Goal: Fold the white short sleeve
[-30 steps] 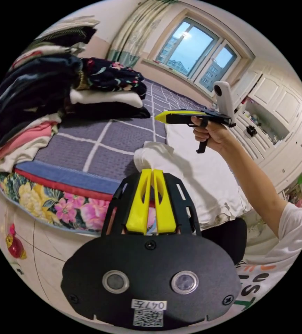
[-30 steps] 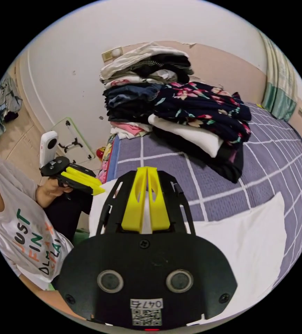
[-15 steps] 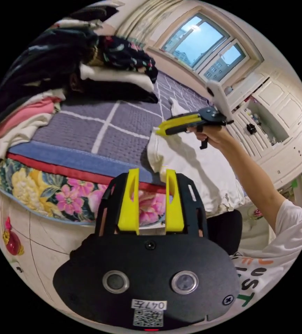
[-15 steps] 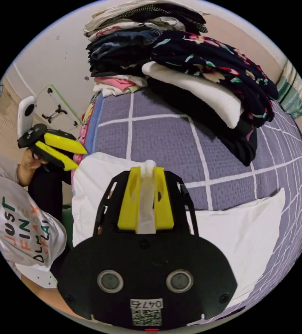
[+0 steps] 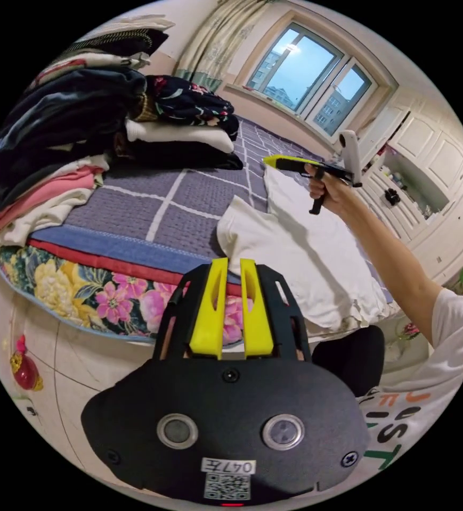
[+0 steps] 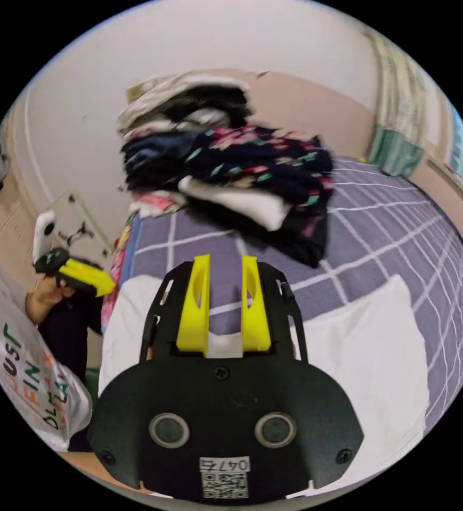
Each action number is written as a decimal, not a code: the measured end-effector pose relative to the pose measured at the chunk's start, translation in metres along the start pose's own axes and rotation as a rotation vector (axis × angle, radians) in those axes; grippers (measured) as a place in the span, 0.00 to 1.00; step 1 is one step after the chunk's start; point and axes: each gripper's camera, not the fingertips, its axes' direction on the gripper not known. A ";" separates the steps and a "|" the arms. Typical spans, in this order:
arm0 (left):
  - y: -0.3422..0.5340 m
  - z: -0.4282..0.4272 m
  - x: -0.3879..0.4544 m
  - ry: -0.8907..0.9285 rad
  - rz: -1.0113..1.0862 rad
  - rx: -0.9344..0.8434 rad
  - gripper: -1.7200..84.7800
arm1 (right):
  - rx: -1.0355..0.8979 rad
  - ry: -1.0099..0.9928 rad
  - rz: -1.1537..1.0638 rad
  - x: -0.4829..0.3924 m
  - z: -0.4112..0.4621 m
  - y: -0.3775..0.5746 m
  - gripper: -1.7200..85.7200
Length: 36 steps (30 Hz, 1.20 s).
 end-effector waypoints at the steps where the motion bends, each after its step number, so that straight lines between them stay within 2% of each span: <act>1: -0.001 0.002 -0.002 0.050 0.001 -0.001 0.10 | 0.037 0.074 0.069 0.032 -0.026 0.012 0.09; 4: -0.008 0.024 -0.005 0.120 -0.029 -0.064 0.15 | -0.039 0.290 0.195 0.113 -0.056 0.036 0.10; 7: -0.015 0.039 0.003 0.101 -0.030 -0.084 0.14 | -0.130 0.455 0.294 0.184 -0.054 0.054 0.11; 11: -0.023 0.045 0.028 -0.022 0.045 -0.081 0.08 | -0.172 0.465 0.410 0.254 -0.026 0.072 0.11; 16: -0.026 0.051 0.046 -0.010 0.098 -0.083 0.03 | -0.277 0.571 0.454 0.317 0.015 0.082 0.08; 19: -0.032 0.054 0.052 0.048 0.131 -0.085 0.02 | -0.349 0.547 0.458 0.334 0.021 0.100 0.03; 23: -0.034 0.047 0.068 0.152 0.198 -0.048 0.02 | -0.318 0.534 0.453 0.335 -0.011 0.127 0.01; 31: -0.028 0.032 0.102 0.318 0.295 0.033 0.02 | -0.076 0.411 0.593 0.361 -0.130 0.207 0.01; 36: -0.030 0.041 0.129 0.419 0.349 0.026 0.02 | -0.059 0.408 0.595 0.372 -0.165 0.254 0.03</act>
